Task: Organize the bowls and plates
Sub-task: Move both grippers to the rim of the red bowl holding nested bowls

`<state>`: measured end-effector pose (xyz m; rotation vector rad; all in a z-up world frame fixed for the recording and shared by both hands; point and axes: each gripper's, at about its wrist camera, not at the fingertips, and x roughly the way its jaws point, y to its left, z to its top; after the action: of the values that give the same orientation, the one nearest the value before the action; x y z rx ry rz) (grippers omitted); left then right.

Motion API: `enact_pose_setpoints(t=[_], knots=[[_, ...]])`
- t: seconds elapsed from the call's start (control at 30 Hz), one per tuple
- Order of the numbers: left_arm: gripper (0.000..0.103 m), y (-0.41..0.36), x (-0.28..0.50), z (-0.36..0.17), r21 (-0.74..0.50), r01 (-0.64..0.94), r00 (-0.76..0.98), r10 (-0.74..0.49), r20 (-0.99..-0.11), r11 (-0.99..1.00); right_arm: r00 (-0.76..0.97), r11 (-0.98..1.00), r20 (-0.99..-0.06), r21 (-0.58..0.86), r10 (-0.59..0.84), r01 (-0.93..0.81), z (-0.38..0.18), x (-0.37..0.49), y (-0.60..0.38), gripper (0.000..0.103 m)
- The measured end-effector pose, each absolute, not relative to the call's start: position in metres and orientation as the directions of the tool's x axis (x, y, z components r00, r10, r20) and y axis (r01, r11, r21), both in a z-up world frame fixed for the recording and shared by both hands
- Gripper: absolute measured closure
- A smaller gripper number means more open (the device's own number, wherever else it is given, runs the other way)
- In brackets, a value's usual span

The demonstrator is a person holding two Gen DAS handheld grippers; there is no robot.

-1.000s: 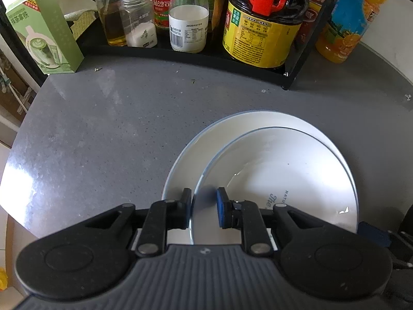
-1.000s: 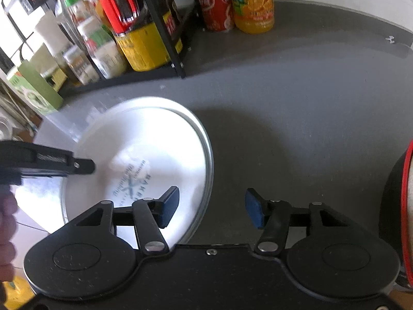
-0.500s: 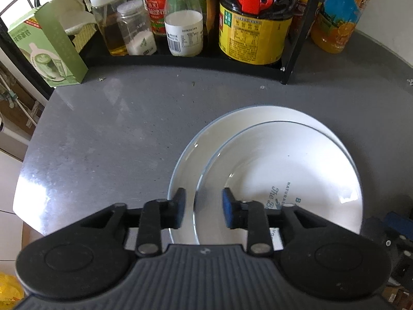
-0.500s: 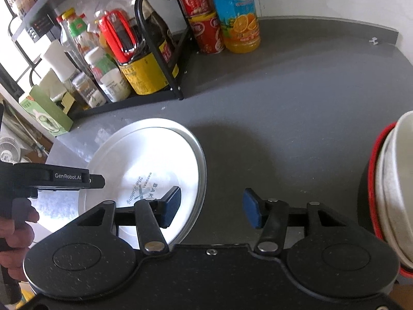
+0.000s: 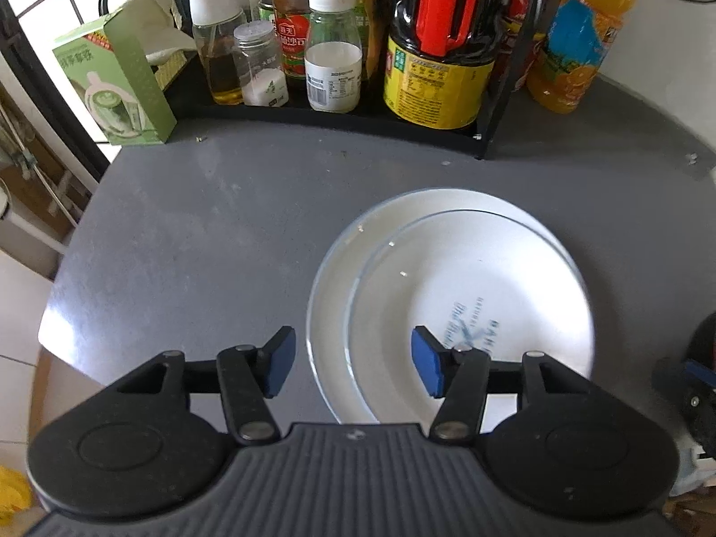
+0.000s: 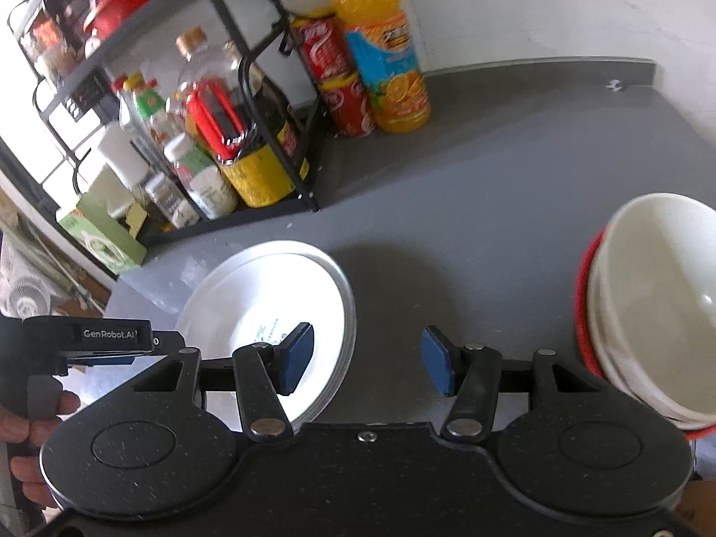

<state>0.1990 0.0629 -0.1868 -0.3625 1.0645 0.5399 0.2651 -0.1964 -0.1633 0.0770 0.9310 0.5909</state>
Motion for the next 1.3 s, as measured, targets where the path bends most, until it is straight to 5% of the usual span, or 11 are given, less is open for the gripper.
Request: enact_pose_setpoints(t=[0.13, 0.43, 1.0, 1.3], knots=[[0.03, 0.051, 0.193, -0.171, -0.037, -0.573, 0.406, 0.244, -0.88, 0.819, 0.477, 0.845, -0.713, 0.324, 0.514, -0.426, -0.15, 0.261, -0.218, 0.049], [0.019, 0.023, 0.189, -0.137, -0.068, -0.526, 0.48, 0.229, -0.847, 0.848, 0.503, 0.842, -0.683, 0.349, 0.53, -0.412, -0.127, 0.25, -0.252, 0.043], [0.017, -0.043, 0.227, -0.111, -0.115, -0.435, 0.507, 0.137, -0.851, 0.893, 0.594, 0.874, -0.642, 0.381, 0.484, -0.301, -0.109, 0.248, -0.315, 0.015], [0.017, -0.093, 0.262, -0.11, -0.141, -0.377, 0.512, 0.079, -0.856, 0.916, 0.626, 0.905, -0.662, 0.377, 0.412, -0.198, -0.113, 0.271, -0.364, 0.013]])
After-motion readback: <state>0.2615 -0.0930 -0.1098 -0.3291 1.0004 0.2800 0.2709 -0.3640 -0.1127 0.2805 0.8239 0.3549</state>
